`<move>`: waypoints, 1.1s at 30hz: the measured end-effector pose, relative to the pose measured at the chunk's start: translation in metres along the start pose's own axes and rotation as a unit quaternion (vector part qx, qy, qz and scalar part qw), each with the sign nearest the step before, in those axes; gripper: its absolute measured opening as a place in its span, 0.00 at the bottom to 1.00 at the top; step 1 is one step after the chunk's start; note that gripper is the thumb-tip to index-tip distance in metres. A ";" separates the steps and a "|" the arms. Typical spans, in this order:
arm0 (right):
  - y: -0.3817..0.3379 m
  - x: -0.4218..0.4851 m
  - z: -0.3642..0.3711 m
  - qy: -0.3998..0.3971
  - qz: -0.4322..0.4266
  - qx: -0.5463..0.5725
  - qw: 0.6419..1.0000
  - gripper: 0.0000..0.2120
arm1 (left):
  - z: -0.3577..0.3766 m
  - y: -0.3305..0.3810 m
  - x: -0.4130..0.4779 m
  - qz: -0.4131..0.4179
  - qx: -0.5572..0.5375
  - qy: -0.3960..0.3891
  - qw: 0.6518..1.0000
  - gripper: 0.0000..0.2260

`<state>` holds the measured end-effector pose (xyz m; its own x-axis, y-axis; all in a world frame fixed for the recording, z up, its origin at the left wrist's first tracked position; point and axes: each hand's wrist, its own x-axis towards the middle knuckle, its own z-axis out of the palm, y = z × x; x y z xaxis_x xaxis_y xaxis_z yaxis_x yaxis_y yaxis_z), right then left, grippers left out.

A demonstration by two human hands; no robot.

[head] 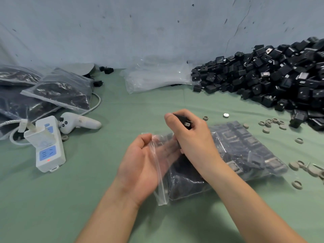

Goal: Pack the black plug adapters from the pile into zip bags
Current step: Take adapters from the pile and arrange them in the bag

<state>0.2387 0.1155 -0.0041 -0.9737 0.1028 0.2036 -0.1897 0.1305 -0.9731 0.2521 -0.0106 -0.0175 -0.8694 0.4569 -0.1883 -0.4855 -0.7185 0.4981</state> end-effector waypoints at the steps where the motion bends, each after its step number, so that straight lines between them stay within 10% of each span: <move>1: -0.001 0.000 0.000 0.000 0.002 0.003 1.000 0.09 | 0.000 0.001 0.000 -0.002 0.003 0.008 1.000 0.16; 6: -0.003 0.001 -0.003 0.009 0.007 0.018 1.000 0.11 | -0.011 0.019 -0.004 0.042 0.177 0.158 0.971 0.12; 12: -0.009 0.003 -0.007 0.009 0.060 0.096 0.993 0.18 | -0.023 0.032 -0.015 0.276 0.507 0.304 0.758 0.09; 15: -0.016 0.001 -0.006 -0.037 0.099 0.162 0.981 0.19 | -0.009 0.025 -0.022 0.410 0.549 0.219 0.694 0.06; 20: -0.024 -0.008 0.001 -0.181 0.081 0.058 0.978 0.24 | 0.005 0.008 -0.026 0.410 0.684 0.096 0.595 0.17; 29: -0.030 -0.008 0.000 -0.162 -0.022 -0.036 0.986 0.17 | -0.018 0.032 -0.031 0.411 0.507 0.243 0.717 0.12; 33: -0.026 0.003 -0.025 -0.043 -0.086 -0.101 0.990 0.05 | -0.052 0.048 -0.035 0.190 0.462 0.357 0.789 0.07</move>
<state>0.2434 0.1367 0.0244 -0.9382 -0.0205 0.3456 -0.3323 0.3335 -0.8823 0.2548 -0.0881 -0.0307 -0.9265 -0.3490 -0.1410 -0.1889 0.1072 0.9761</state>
